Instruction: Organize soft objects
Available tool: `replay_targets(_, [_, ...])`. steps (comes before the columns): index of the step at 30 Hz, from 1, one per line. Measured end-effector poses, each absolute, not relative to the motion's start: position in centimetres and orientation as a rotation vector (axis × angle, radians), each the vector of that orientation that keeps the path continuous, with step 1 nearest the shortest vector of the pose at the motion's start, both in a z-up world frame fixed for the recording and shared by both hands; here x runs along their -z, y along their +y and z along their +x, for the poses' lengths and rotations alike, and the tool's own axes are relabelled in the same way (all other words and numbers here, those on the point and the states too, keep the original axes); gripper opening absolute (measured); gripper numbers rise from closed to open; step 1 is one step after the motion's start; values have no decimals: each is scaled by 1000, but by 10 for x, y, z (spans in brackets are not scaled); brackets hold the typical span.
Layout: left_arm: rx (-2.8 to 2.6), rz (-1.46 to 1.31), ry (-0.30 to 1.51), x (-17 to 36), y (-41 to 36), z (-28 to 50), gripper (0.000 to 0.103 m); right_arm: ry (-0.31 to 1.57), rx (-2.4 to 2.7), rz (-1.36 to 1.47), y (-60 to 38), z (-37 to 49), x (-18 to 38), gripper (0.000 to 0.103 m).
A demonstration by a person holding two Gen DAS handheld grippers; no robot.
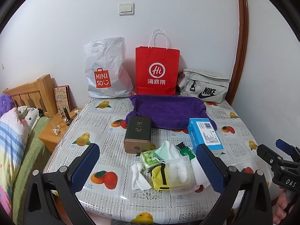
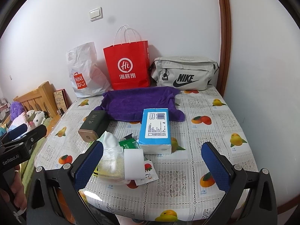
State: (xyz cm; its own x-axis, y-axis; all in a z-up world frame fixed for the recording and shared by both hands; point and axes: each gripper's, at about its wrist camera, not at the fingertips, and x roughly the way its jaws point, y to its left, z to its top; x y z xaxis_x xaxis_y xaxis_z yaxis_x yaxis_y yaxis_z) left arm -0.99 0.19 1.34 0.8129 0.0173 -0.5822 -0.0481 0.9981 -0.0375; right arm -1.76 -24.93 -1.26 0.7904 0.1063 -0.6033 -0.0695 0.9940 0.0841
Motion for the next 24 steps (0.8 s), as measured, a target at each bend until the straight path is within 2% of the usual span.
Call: replay_targets(24, [-24, -49, 622, -13, 0, -8, 103, 663, -118, 69, -248, -14, 18, 103])
